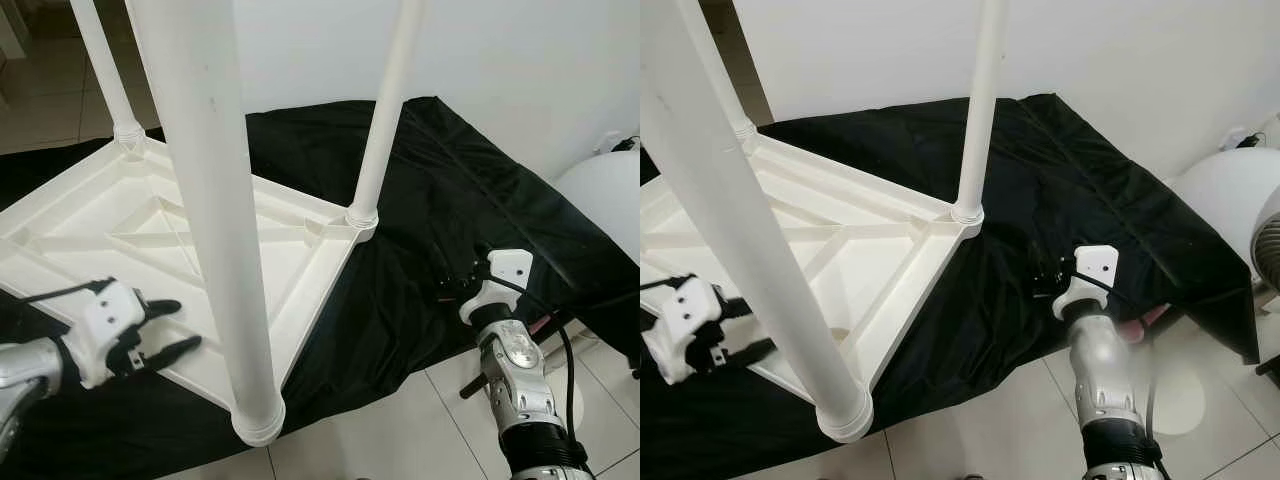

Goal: Building children table

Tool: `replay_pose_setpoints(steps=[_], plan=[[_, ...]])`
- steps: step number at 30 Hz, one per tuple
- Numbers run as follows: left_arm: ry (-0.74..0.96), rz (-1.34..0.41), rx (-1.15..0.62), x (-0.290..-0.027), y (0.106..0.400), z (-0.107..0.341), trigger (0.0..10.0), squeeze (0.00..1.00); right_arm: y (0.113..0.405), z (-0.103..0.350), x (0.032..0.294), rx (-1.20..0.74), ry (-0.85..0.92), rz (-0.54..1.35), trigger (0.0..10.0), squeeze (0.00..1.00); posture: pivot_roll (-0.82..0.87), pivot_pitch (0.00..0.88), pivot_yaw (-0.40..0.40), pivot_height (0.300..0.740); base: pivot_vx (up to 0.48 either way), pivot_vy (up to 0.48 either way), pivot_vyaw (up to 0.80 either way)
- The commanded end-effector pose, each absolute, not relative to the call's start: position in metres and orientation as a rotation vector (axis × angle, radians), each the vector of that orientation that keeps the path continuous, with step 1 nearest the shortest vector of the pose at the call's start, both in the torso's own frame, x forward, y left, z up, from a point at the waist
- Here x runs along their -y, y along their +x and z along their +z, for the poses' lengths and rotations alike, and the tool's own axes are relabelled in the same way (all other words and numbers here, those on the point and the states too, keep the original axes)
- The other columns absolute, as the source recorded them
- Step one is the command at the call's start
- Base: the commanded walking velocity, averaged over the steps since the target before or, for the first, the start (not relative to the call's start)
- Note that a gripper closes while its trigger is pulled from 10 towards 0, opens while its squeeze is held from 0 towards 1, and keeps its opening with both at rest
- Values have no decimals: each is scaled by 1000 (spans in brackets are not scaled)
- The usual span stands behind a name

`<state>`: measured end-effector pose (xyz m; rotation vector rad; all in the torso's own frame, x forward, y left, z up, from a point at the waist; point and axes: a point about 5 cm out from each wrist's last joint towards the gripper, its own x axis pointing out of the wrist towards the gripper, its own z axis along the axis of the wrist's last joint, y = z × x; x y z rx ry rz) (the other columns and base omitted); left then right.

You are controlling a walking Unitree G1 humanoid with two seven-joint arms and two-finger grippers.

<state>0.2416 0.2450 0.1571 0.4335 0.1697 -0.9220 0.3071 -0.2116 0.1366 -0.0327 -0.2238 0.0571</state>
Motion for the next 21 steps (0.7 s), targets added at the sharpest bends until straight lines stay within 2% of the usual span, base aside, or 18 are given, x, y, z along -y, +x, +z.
replay_pose_setpoints(steps=[1,8,9,14,21], plan=[[422,-1027,-183,-239,235,160,10000,0,305,132,215,203,-40,48,10000,0,18,40,-16,740,0,0,0],[481,-1059,-175,-227,237,151,10000,0,309,135,213,203,-43,65,10000,0,22,29,-31,740,0,0,0],[571,-1069,-192,-225,241,142,10000,0,312,136,212,204,-47,76,10000,0,23,28,-33,740,0,0,0],[641,-1083,-199,-223,246,134,10000,0,314,137,211,204,-51,82,10000,0,23,23,-42,740,0,0,0],[667,-1092,-207,-220,258,135,10000,0,314,138,211,204,-55,85,10000,0,18,31,-39,740,0,0,0]])
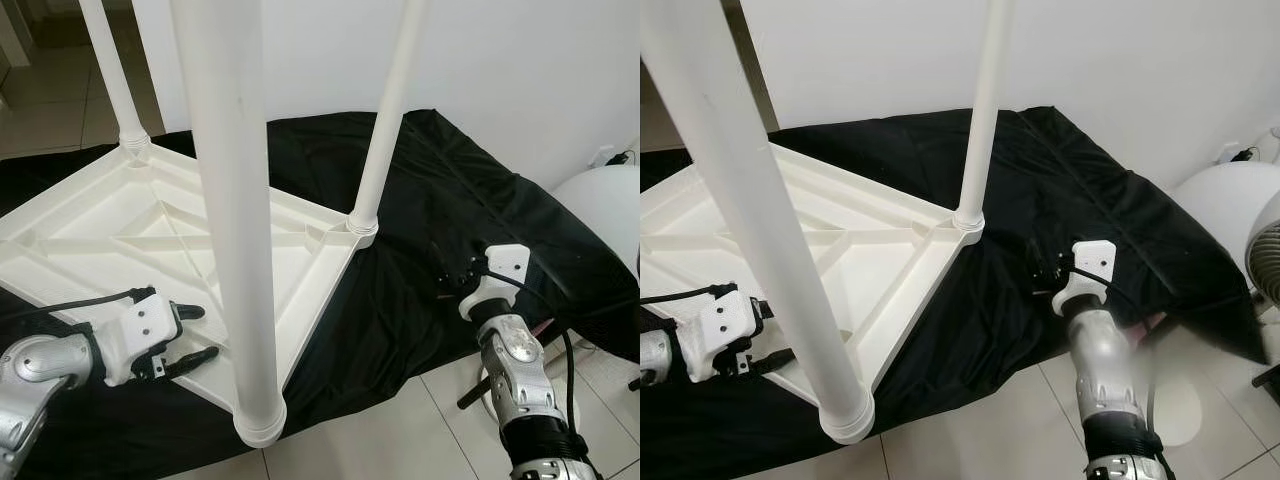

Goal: Building children table

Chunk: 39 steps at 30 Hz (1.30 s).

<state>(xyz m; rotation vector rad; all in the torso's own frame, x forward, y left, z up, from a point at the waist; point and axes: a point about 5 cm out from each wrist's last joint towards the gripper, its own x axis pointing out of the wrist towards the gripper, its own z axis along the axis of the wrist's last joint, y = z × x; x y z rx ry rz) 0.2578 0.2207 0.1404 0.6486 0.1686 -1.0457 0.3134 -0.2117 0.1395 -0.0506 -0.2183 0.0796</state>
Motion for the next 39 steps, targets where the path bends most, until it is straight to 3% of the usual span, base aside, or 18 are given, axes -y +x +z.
replay_pose_setpoints(steps=[1,9,27,28,29,30,32,33,36,37,39], plan=[[667,-1092,-207,-220,258,135,10000,0,314,138,211,204,-55,85,10000,0,18,31,-39,740,0,0,0],[763,-1189,-293,-223,268,122,10000,0,315,137,212,205,-57,78,10000,0,24,46,-31,740,0,0,0],[742,-1239,-436,-244,290,114,10000,0,312,134,212,211,-42,41,10000,0,15,73,33,740,0,0,0],[745,-1239,-437,-245,291,114,5804,0,312,134,212,212,-43,39,10000,0,13,73,38,740,0,0,0],[745,-1239,-437,-245,291,114,5804,0,312,134,212,212,-43,39,10000,0,13,73,38,740,0,0,0],[741,-1238,-436,-245,292,115,4157,0,311,134,212,213,-44,37,10000,0,12,74,41,740,0,0,0],[733,-1236,-430,-244,294,115,3882,0,311,134,213,215,-43,31,10000,0,11,74,44,740,0,0,0],[726,-1233,-415,-242,296,115,2627,0,311,134,215,216,-42,22,10000,0,10,74,46,740,0,0,0],[723,-1228,-408,-242,297,115,2627,0,311,134,215,216,-42,19,10000,0,8,74,47,740,0,0,0],[706,-1227,-388,-240,299,116,706,0,311,134,215,217,-41,17,10000,0,10,73,45,740,0,0,0],[701,-1227,-379,-239,299,117,706,0,311,134,215,217,-41,17,10000,0,10,73,45,740,0,0,0]])
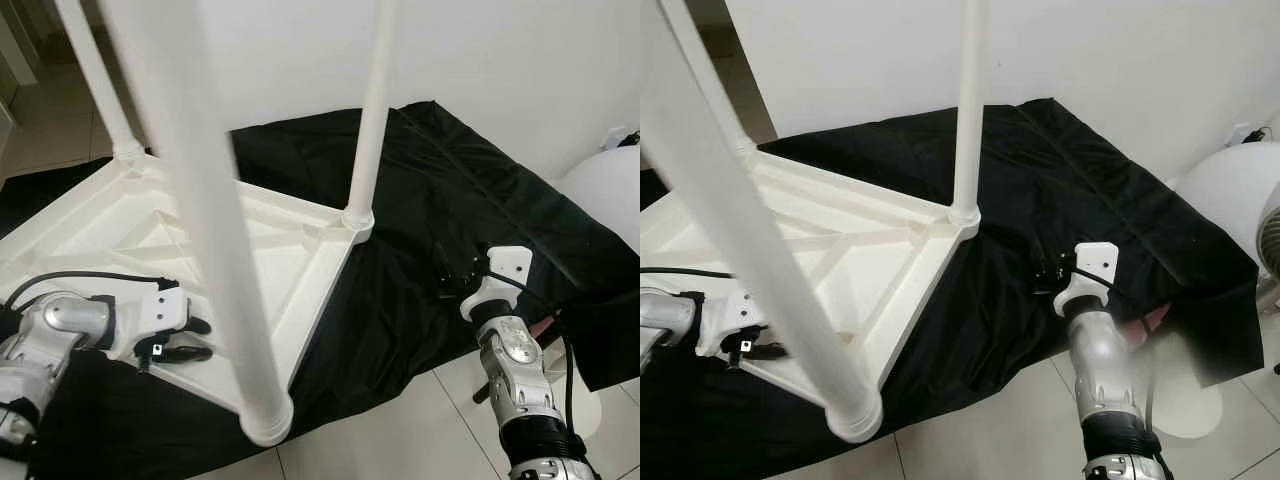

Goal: Building children table

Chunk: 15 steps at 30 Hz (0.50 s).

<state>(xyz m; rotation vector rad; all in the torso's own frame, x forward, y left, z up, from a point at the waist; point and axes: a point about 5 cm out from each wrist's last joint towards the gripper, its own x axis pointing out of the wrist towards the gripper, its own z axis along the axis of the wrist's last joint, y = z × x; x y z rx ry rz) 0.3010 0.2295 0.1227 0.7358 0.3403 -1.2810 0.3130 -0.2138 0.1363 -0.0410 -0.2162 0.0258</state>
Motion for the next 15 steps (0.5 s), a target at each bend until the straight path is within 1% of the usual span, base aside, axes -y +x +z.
replay_pose_setpoints(steps=[1,6,8,10,11,12,13,14,15], plan=[[696,-1224,-370,-238,301,117,588,0,311,134,215,216,-41,16,10000,0,11,72,44,740,0,0,0],[657,-1214,-303,-227,308,124,392,0,312,134,214,217,-41,16,10000,0,12,71,42,740,0,0,0],[627,-1215,-237,-216,313,131,235,0,314,136,214,221,-41,16,10000,0,16,70,41,740,0,0,0],[627,-1215,-237,-216,313,131,235,0,314,136,214,221,-41,16,10000,0,16,70,41,740,0,0,0],[626,-1211,-204,-209,317,133,2118,0,314,136,213,222,-39,16,10000,0,20,70,38,740,0,0,0],[626,-1211,-204,-209,317,133,2118,0,314,136,213,222,-39,16,10000,0,20,70,38,740,0,0,0],[606,-1198,-158,-199,322,136,2471,0,315,136,213,223,-38,16,10000,0,18,69,37,740,0,0,0],[586,-1187,-119,-189,326,139,3412,0,315,136,212,223,-37,18,10000,0,11,69,40,740,0,0,0],[586,-1187,-119,-189,326,139,3412,0,315,136,212,223,-37,18,10000,0,11,69,40,740,0,0,0]])
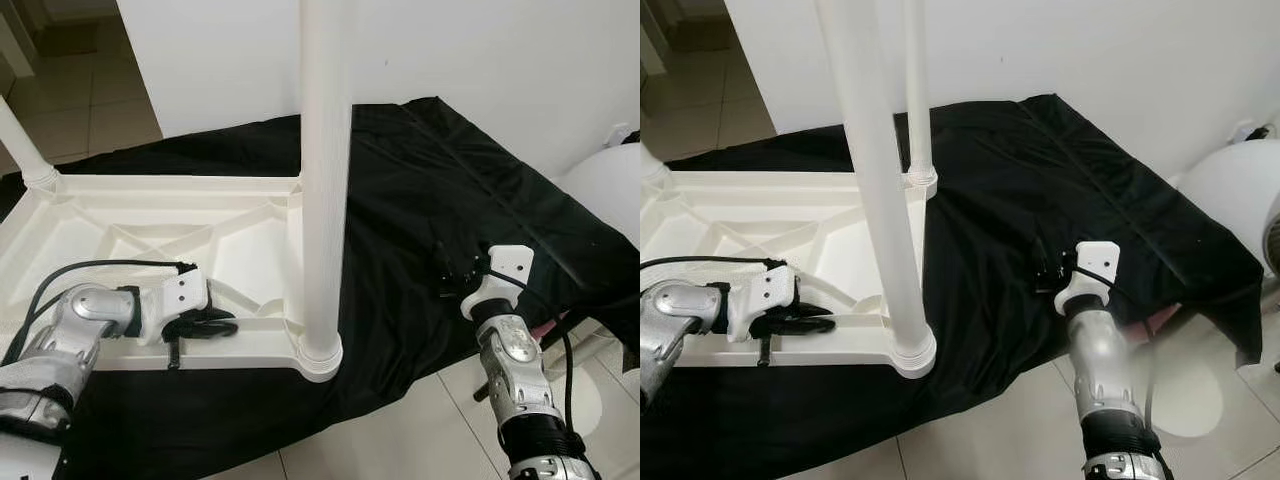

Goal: Building children table

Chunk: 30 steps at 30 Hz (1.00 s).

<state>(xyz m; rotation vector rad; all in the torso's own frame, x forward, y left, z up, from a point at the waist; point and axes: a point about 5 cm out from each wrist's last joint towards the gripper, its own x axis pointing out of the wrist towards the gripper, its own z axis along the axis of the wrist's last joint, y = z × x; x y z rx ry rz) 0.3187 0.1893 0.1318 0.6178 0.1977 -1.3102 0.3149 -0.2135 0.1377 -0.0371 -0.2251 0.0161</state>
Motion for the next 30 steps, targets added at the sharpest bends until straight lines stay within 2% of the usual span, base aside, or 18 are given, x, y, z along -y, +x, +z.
replay_pose_setpoints(steps=[1,2,7,8,15,16,24,25,26,27,28,30], plan=[[576,-1184,-94,-180,329,141,9020,0,315,136,211,225,-36,18,10000,0,10,68,40,740,0,0,0],[572,-1184,-83,-175,330,141,10000,0,315,136,211,226,-35,18,10000,0,10,68,40,740,0,0,0],[468,-1187,-22,-157,333,150,10000,0,313,135,213,226,-34,8,10000,0,5,66,50,740,0,0,0],[436,-1202,12,-149,331,156,10000,1000,312,135,213,230,-31,4,10000,0,-1,63,54,740,0,0,0],[456,-1177,45,-145,333,163,10000,1000,311,135,212,234,-33,5,10000,0,-3,63,53,740,0,0,0],[450,-1158,58,-146,334,167,10000,0,311,136,212,238,-35,9,10000,0,-5,63,53,740,0,0,0],[445,-1007,117,-156,336,187,10000,0,307,145,207,270,-20,130,10000,0,-11,61,44,740,0,0,0],[397,-952,128,-159,336,191,10000,0,305,146,208,267,-27,159,10000,545,-14,62,40,740,0,0,0],[397,-952,128,-159,336,191,10000,0,305,146,208,267,-27,159,10000,545,-14,62,40,740,0,0,0],[338,-902,136,-162,335,195,10000,0,302,147,210,261,-36,184,10000,1000,-16,61,39,740,0,0,0],[269,-865,130,-163,333,198,10000,0,300,148,212,257,-49,201,10000,1000,-18,62,37,740,0,0,0],[269,-865,130,-163,333,198,10000,0,300,148,212,257,-49,201,10000,1000,-18,62,37,740,0,0,0]])
